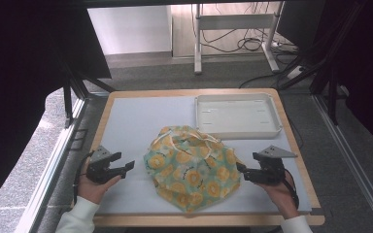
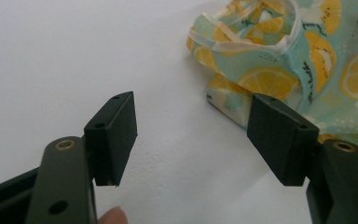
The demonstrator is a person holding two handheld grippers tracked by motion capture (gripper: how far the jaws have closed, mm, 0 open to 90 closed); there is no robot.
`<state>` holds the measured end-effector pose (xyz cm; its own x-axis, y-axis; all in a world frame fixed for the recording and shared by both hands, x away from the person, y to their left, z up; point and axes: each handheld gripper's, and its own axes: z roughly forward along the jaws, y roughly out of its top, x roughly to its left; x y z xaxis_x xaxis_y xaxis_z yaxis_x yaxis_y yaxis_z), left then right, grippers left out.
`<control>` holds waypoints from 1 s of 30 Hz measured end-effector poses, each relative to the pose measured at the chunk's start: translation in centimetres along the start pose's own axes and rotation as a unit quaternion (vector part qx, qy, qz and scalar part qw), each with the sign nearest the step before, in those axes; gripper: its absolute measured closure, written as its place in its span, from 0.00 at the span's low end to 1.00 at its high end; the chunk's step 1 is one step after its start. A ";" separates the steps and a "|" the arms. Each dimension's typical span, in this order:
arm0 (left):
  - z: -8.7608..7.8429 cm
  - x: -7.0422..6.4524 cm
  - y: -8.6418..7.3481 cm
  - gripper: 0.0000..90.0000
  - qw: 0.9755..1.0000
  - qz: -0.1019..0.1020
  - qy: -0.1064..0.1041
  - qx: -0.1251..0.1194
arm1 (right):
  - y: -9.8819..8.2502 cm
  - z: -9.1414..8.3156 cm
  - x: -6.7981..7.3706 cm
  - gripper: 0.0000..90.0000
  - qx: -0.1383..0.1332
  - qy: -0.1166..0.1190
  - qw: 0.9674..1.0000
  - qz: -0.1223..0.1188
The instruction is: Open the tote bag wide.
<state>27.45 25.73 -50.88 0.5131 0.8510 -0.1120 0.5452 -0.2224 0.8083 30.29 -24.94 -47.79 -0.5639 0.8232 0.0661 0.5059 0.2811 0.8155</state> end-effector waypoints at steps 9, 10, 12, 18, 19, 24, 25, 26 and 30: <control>-1.4 -0.2 0.8 0.40 1.000 -0.006 -0.014 -0.005 | 0.1 0.2 0.4 0.27 0.001 -0.005 1.000 -0.005; -1.5 -0.2 1.1 0.39 1.000 -0.007 -0.016 -0.007 | 0.1 0.2 0.5 0.27 0.001 -0.004 1.000 -0.007; -1.6 -0.1 1.5 0.39 1.000 -0.006 -0.017 -0.007 | 0.0 0.1 0.5 0.27 0.000 -0.005 1.000 -0.005; -1.9 -0.3 2.3 0.39 1.000 -0.008 -0.021 -0.012 | 0.0 0.0 0.5 0.27 -0.002 -0.009 1.000 0.000; -1.9 -0.4 2.4 0.39 1.000 -0.007 -0.022 -0.012 | 0.0 0.0 0.5 0.27 -0.002 -0.009 1.000 0.000; -1.9 -0.8 3.1 0.39 0.999 -0.004 -0.031 -0.011 | 0.1 0.0 0.6 0.27 -0.002 -0.008 1.000 -0.003; -1.9 -0.8 3.2 0.39 0.999 -0.004 -0.032 -0.010 | 0.1 0.1 0.6 0.27 -0.002 -0.009 1.000 -0.003; -1.9 -0.9 3.3 0.39 0.999 -0.002 -0.034 -0.010 | 0.1 0.1 0.6 0.27 -0.001 -0.009 1.000 -0.003; -1.8 -1.0 3.8 0.39 0.999 -0.002 -0.040 -0.008 | 0.0 0.0 0.5 0.27 -0.002 -0.012 1.000 -0.001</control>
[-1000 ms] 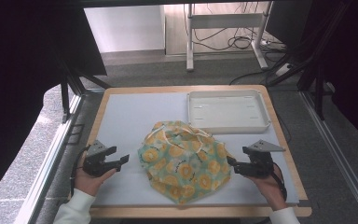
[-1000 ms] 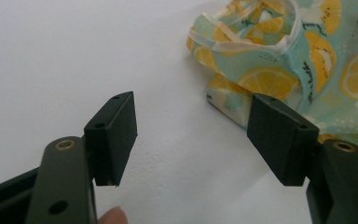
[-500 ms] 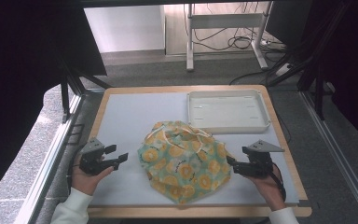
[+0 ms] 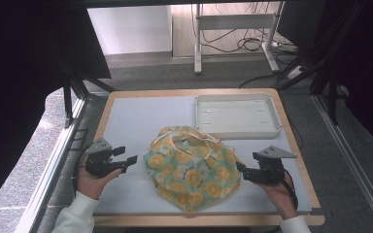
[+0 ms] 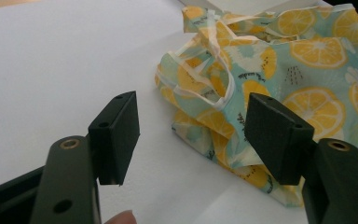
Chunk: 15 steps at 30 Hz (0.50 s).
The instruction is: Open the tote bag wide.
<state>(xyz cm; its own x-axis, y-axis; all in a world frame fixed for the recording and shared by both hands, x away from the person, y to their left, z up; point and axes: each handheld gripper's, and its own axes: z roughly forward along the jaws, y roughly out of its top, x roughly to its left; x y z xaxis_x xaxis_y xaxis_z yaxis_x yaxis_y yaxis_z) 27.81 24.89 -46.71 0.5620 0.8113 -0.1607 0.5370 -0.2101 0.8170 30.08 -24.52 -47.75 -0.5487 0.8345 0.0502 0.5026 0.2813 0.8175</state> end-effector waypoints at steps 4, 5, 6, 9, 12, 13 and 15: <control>0.4 -0.3 0.6 0.39 1.000 -0.001 -0.009 0.004 | 0.0 0.0 0.0 0.27 0.001 -0.001 1.000 -0.001; 0.4 -0.3 0.6 0.39 1.000 -0.001 -0.009 0.004 | 0.0 0.0 0.0 0.27 0.001 -0.001 1.000 -0.001; 0.5 -0.4 0.7 0.39 1.000 0.000 -0.010 0.005 | 0.0 0.1 0.0 0.27 0.002 -0.002 1.000 -0.002; 0.9 -0.7 1.3 0.40 1.000 0.002 -0.014 0.005 | -0.1 0.1 0.0 0.27 0.004 -0.001 1.000 -0.003; 1.3 -1.0 1.9 0.40 1.000 0.007 -0.020 0.008 | 0.0 0.2 0.0 0.27 0.004 -0.001 1.000 -0.005; 1.6 -1.0 2.2 0.40 1.000 0.009 -0.022 0.009 | 0.0 0.1 0.0 0.27 0.005 -0.002 1.000 -0.006; 1.7 -1.1 2.4 0.41 1.000 0.008 -0.023 0.010 | -0.1 0.1 0.0 0.27 0.005 -0.002 1.000 -0.006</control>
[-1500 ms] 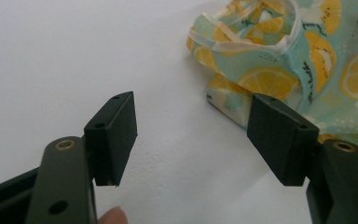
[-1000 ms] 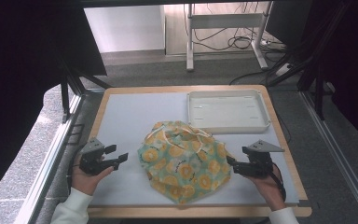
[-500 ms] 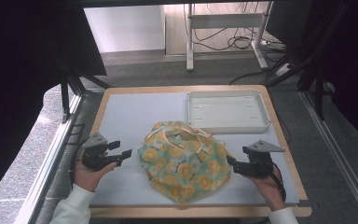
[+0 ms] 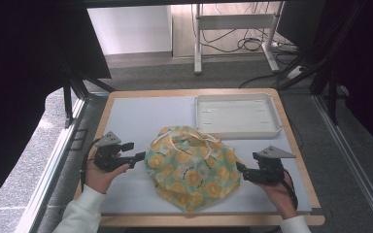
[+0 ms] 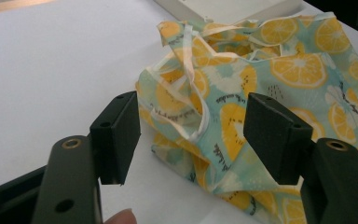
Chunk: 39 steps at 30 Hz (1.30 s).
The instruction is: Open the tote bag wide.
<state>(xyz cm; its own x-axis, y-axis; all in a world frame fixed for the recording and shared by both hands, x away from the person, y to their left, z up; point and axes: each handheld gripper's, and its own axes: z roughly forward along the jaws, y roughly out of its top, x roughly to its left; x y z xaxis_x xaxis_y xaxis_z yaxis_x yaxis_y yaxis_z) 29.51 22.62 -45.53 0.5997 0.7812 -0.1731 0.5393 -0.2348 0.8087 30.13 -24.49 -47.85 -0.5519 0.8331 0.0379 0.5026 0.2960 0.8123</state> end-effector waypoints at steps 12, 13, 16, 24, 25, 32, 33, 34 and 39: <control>2.6 0.0 2.1 0.41 1.000 0.013 -0.007 0.025 | -0.1 0.2 -0.1 0.27 0.004 -0.005 1.000 0.000; 2.9 0.0 2.3 0.42 1.000 0.013 -0.009 0.027 | -0.1 0.2 -0.1 0.27 0.005 -0.006 1.000 -0.003; 3.8 0.2 3.0 0.42 0.999 0.014 -0.010 0.035 | -0.1 0.3 -0.1 0.27 0.007 -0.006 1.000 -0.005; 6.5 1.0 4.0 0.42 0.998 0.006 -0.018 0.057 | -0.1 0.2 -0.1 0.27 0.008 -0.010 1.000 -0.010; 6.8 1.0 4.1 0.43 0.998 0.005 -0.019 0.060 | -0.1 0.2 -0.1 0.27 0.009 -0.013 1.000 -0.013; 8.1 1.1 4.1 0.51 0.997 0.007 -0.020 0.076 | -0.2 0.3 -0.2 0.27 0.011 -0.015 1.000 -0.014; 8.2 1.1 4.1 0.57 0.997 0.008 -0.018 0.079 | -0.2 0.3 -0.1 0.27 0.011 -0.017 1.000 -0.014; 8.3 1.0 4.1 0.57 0.997 0.009 -0.019 0.078 | -0.2 0.3 -0.1 0.27 0.011 -0.017 1.000 -0.014; 8.5 0.7 3.8 0.82 0.996 0.020 -0.021 0.081 | -0.1 0.3 0.0 0.27 0.011 -0.019 1.000 -0.016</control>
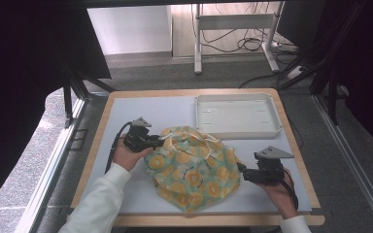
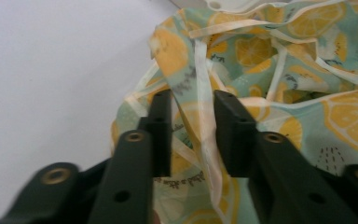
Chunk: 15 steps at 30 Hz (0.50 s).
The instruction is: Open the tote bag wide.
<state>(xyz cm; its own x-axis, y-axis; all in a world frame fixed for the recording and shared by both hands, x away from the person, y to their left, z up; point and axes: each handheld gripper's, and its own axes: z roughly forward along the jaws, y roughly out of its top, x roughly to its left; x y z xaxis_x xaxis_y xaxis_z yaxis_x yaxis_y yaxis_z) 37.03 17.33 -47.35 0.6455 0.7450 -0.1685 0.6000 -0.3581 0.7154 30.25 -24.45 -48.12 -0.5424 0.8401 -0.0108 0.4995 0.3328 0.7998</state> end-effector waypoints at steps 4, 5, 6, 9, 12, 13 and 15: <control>-0.2 -0.2 -0.3 0.91 1.000 0.009 -0.008 -0.007 | 0.0 0.0 0.1 0.27 -0.002 -0.002 1.000 -0.002; -0.3 -0.3 -0.3 0.92 1.000 0.010 -0.009 -0.009 | 0.0 0.0 0.1 0.27 -0.002 -0.002 1.000 -0.003; -0.4 -0.3 -0.4 0.93 1.000 0.011 -0.012 -0.012 | 0.0 0.0 0.1 0.27 -0.003 -0.003 1.000 -0.004; -0.9 -0.5 -0.6 0.94 0.999 0.014 -0.019 -0.024 | 0.1 -0.1 0.2 0.27 -0.004 -0.002 1.000 -0.006; -1.3 -0.7 -0.6 0.94 0.999 0.015 -0.026 -0.033 | 0.4 -0.3 0.2 0.27 -0.007 -0.003 1.000 -0.008; -1.3 -0.8 -0.6 0.95 0.999 0.015 -0.029 -0.034 | 0.6 -0.4 0.3 0.28 -0.010 -0.003 1.000 -0.012; -1.3 -0.9 -0.6 0.95 0.999 0.013 -0.033 -0.035 | 1.0 -0.7 0.4 0.29 -0.016 -0.003 1.000 -0.016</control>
<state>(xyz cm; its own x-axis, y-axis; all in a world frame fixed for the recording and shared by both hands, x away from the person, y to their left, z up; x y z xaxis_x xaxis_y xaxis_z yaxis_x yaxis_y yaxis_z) 35.52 17.61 -46.76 0.6916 0.6966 -0.1911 0.5496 -0.3357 0.7651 30.02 -24.10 -46.91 -0.5537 0.8317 -0.0411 0.4601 0.3467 0.8174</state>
